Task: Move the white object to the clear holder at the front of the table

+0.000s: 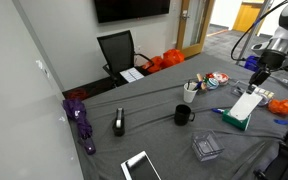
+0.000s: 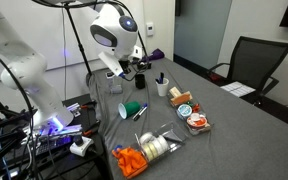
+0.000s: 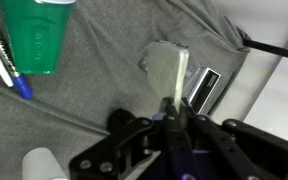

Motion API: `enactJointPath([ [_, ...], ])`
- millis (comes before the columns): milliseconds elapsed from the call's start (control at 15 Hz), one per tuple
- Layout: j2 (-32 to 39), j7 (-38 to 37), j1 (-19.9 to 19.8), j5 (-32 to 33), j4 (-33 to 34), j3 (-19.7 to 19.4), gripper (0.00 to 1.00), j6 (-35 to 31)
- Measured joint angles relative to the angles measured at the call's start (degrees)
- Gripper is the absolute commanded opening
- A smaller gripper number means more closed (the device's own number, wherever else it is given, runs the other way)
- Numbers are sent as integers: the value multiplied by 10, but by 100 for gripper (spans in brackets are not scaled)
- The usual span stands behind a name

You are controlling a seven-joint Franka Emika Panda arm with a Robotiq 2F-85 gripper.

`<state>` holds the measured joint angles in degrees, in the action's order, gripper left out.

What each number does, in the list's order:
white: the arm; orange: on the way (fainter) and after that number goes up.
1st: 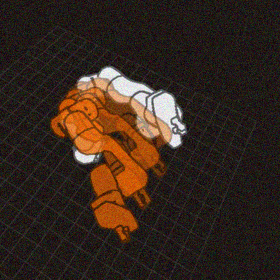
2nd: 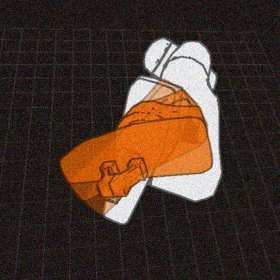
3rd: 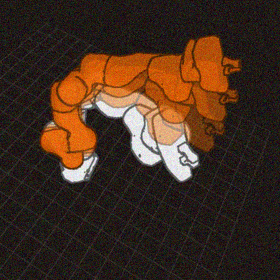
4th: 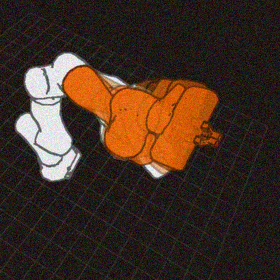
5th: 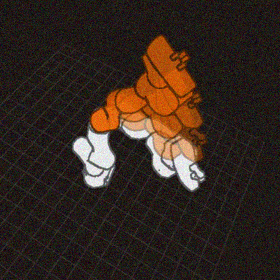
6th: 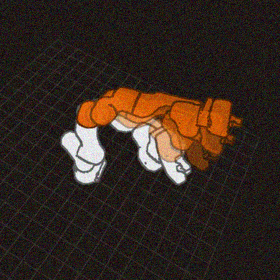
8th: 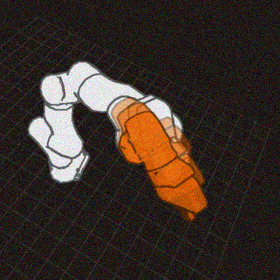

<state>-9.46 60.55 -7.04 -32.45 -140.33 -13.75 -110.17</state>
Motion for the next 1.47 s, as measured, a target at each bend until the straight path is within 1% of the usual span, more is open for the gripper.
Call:
enactJointPath([
  [333,7,-29,17,-41,0,20,2,8],
  [600,31,-48,37,-89,0,47,2,6],
  [800,59,-54,47,-124,0,67,2,-9],
  [1133,114,-55,54,-171,5,91,2,-50],
  [1467,152,-55,54,-196,11,105,2,-55],
])
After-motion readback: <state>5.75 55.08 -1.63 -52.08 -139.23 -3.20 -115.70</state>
